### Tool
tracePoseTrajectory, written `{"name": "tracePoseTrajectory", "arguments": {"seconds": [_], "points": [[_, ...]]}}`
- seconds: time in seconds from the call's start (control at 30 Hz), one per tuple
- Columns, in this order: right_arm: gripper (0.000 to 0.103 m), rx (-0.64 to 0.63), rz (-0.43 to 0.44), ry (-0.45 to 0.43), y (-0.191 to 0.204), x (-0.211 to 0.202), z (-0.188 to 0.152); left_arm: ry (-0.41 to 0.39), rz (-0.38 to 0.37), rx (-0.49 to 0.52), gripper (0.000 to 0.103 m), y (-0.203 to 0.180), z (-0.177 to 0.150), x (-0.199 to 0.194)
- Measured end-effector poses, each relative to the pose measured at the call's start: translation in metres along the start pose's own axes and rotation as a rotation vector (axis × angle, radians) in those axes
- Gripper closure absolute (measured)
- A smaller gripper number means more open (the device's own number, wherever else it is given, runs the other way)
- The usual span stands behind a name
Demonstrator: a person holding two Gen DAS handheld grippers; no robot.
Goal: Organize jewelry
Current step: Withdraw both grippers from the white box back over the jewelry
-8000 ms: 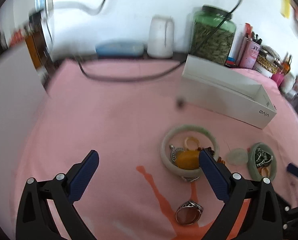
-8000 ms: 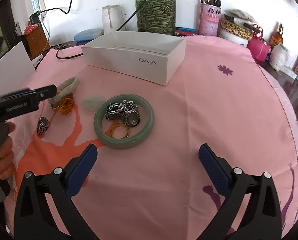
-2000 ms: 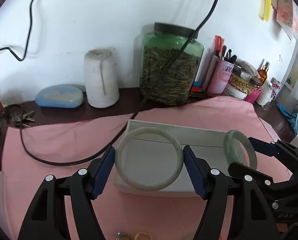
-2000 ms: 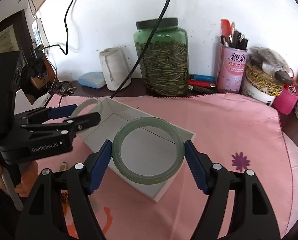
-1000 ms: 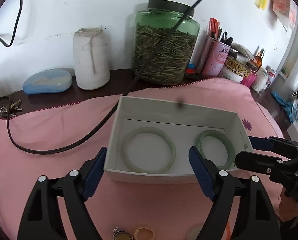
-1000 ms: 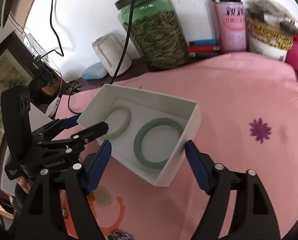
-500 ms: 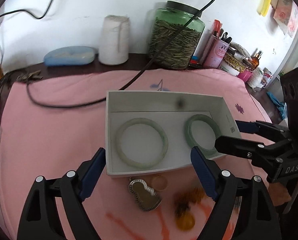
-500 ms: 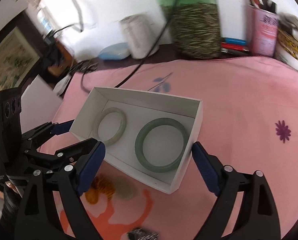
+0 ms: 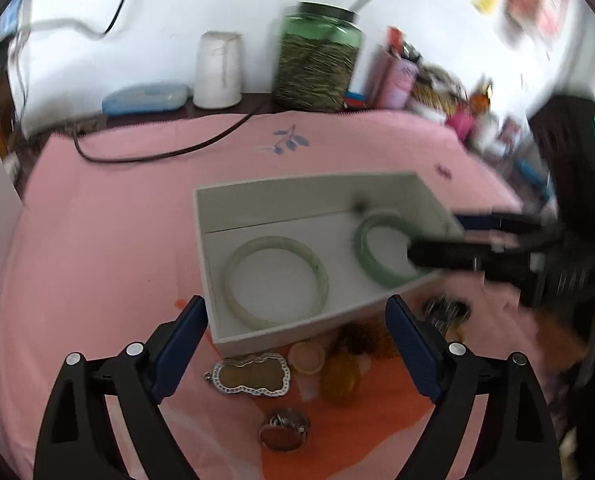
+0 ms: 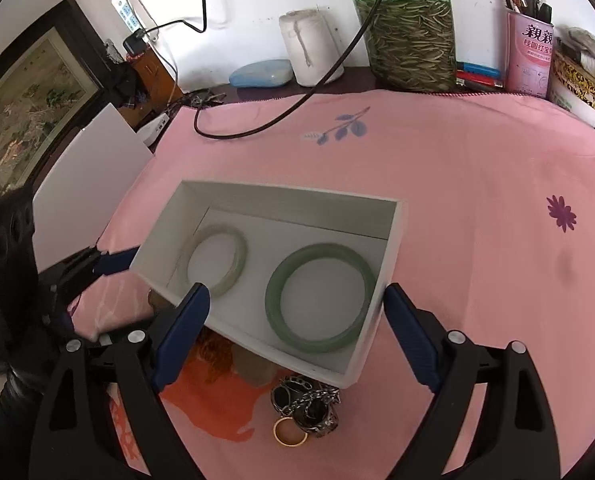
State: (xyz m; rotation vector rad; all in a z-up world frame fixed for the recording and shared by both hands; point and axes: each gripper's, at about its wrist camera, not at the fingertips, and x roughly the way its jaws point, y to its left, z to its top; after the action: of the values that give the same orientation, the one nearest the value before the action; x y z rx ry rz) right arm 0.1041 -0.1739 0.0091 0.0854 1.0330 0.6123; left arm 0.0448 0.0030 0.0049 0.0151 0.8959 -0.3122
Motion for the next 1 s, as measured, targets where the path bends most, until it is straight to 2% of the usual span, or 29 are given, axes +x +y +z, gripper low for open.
{"name": "tracePoseTrajectory", "arguments": {"seconds": [0.07, 0.2, 0.43, 0.63, 0.7, 0.77, 0.87, 1.0], "points": [[0.018, 0.018, 0.003, -0.003, -0.002, 0.001, 0.003, 0.003, 0.027, 0.029, 0.012, -0.004, -0.001, 0.007], [0.018, 0.026, -0.008, -0.021, -0.004, 0.004, 0.008, 0.026, -0.024, -0.027, 0.009, 0.009, 0.007, 0.020], [0.018, 0.113, -0.009, -0.063, -0.025, 0.018, 0.036, 0.023, -0.003, -0.017, 0.009, 0.015, 0.038, 0.042], [0.015, 0.096, -0.026, -0.072, -0.022, 0.023, 0.040, 0.028, -0.015, -0.025, 0.009, 0.020, 0.039, 0.047], [0.015, 0.079, -0.050, -0.064, -0.019, 0.024, 0.039, 0.055, -0.037, -0.066, 0.008, 0.027, 0.038, 0.050], [0.015, 0.087, -0.104, -0.075, -0.019, 0.019, 0.034, 0.050, -0.023, -0.094, 0.009, 0.033, 0.036, 0.045], [0.015, 0.026, -0.191, -0.101, -0.014, -0.001, 0.016, 0.004, 0.019, -0.066, 0.009, 0.033, 0.028, 0.023], [0.015, -0.066, -0.284, -0.124, -0.002, -0.026, -0.020, -0.012, 0.057, -0.025, 0.006, 0.033, 0.006, 0.005]]}}
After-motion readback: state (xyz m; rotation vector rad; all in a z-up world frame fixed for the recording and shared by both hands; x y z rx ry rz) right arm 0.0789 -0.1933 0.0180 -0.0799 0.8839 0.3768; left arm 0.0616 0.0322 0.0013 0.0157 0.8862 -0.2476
